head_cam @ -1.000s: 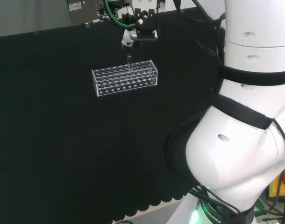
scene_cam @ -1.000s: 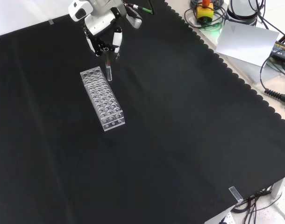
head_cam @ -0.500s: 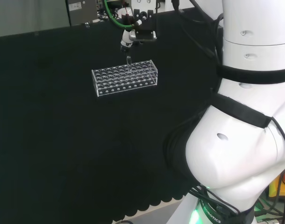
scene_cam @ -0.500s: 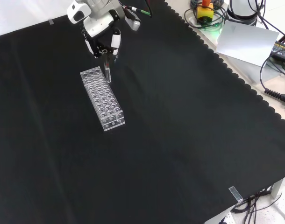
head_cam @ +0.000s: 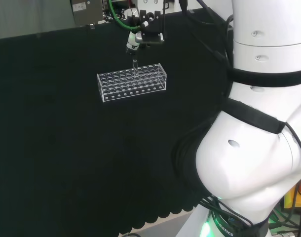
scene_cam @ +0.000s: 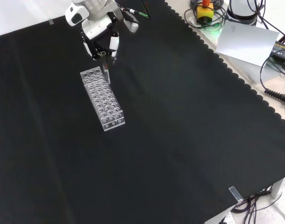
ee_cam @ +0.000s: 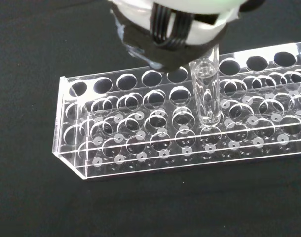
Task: Put the test tube back in the rack.
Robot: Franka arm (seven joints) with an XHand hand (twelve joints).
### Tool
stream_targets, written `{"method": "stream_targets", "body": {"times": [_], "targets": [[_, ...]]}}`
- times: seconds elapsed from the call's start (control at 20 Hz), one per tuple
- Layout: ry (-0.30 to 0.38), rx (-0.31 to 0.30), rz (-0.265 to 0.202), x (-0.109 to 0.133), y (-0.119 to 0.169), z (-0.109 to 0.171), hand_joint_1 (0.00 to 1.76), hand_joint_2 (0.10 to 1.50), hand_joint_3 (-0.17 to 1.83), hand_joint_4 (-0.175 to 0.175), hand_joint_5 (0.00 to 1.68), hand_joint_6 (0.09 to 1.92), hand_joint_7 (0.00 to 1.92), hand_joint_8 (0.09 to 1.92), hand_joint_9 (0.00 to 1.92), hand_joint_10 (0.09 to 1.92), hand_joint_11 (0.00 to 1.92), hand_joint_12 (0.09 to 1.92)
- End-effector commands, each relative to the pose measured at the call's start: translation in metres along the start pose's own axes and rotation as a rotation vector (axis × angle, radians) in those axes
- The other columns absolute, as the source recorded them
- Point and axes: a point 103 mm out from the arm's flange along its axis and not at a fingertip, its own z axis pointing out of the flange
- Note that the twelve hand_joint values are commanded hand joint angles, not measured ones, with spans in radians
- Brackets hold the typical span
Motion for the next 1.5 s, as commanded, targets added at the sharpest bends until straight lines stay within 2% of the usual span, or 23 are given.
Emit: {"method": "stream_targets", "body": {"times": [0.05, 0.75, 0.8, 1.3, 1.5], "targets": [[0.002, 0.004, -0.002, 0.001, 0.007, 0.002, 1.43, 0.77, 0.29, -0.175, 1.49, 0.09, 1.86, 0.17, 1.49, 0.16, 1.24, 0.9], [-0.016, 0.024, 0.009, 0.0, 0.026, 0.01, 1.43, 0.77, 0.29, -0.175, 1.49, 0.09, 1.86, 0.16, 1.49, 0.16, 1.24, 0.9], [-0.006, 0.021, 0.004, -0.008, 0.028, 0.014, 1.43, 0.77, 0.29, -0.175, 1.49, 0.09, 1.86, 0.16, 1.49, 0.16, 1.24, 0.9], [-0.004, 0.013, 0.0, -0.007, 0.026, 0.019, 1.43, 0.77, 0.29, -0.175, 1.49, 0.09, 1.86, 0.16, 1.49, 0.16, 1.24, 0.9], [0.013, 0.009, 0.006, -0.008, 0.018, 0.029, 1.43, 0.77, 0.29, -0.175, 1.49, 0.09, 1.86, 0.16, 1.49, 0.16, 1.24, 0.9]]}}
